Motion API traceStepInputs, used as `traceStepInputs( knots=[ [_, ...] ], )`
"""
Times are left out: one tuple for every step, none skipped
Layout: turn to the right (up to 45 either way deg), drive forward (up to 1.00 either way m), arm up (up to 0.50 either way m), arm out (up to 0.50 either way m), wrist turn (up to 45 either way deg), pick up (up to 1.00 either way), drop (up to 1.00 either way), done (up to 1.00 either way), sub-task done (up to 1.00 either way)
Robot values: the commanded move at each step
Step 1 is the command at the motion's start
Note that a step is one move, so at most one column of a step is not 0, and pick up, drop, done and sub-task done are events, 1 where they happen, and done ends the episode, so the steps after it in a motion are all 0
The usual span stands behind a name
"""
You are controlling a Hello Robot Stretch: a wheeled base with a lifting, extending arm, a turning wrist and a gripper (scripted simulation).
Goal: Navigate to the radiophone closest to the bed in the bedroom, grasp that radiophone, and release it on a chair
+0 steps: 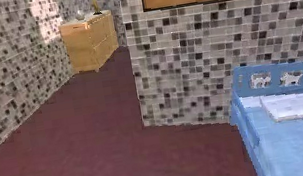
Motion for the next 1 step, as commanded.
traceStepInputs(
  knots=[
    [-42.0,0.0,0.0,0.0,0.0,0.0,0.0,0.0,0.0]
  ],
)
